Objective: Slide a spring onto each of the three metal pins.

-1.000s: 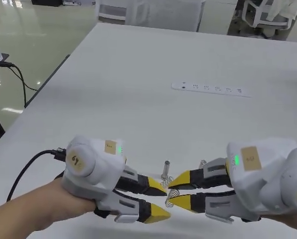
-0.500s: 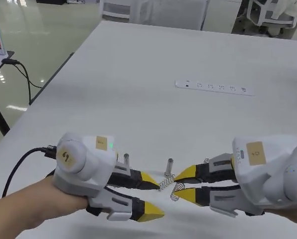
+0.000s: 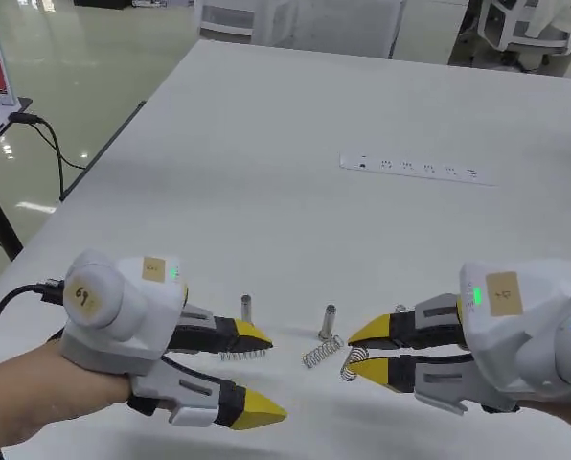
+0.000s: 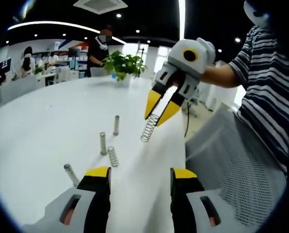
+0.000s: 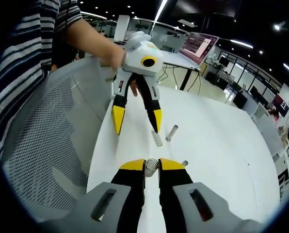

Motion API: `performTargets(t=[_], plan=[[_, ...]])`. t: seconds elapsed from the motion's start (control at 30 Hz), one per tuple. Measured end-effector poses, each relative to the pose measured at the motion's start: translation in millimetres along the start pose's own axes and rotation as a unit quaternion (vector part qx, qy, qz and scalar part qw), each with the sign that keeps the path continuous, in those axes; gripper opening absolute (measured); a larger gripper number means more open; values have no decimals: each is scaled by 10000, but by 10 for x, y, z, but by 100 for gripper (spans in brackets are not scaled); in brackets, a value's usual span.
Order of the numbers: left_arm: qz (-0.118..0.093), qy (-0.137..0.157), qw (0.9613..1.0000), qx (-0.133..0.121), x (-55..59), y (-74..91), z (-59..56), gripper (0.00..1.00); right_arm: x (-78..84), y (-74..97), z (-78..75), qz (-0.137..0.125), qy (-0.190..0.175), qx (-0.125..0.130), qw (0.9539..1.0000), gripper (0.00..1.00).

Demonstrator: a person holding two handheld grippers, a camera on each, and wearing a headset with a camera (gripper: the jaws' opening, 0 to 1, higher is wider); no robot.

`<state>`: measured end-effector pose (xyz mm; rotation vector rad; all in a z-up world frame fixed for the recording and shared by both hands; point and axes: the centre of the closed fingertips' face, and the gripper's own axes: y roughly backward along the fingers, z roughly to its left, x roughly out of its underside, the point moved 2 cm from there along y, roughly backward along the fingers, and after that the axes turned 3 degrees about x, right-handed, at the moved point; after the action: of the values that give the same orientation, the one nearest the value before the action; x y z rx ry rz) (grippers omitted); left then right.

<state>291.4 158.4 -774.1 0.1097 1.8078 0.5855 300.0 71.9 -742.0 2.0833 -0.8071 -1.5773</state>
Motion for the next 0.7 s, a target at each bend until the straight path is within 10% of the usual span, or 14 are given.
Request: performTargets(t=[0.27, 0.5, 0.7], plan=[[-9, 138, 9997, -190, 30, 154, 41, 60, 36, 31, -27, 44, -46, 66, 10000, 7], [-121, 200, 9968, -766, 77, 305, 236, 94, 102, 56, -20, 120, -70, 89, 9999, 7], [-194, 307, 9953, -901, 110, 374, 297, 98, 138, 76, -45, 161, -123, 141, 9997, 7]])
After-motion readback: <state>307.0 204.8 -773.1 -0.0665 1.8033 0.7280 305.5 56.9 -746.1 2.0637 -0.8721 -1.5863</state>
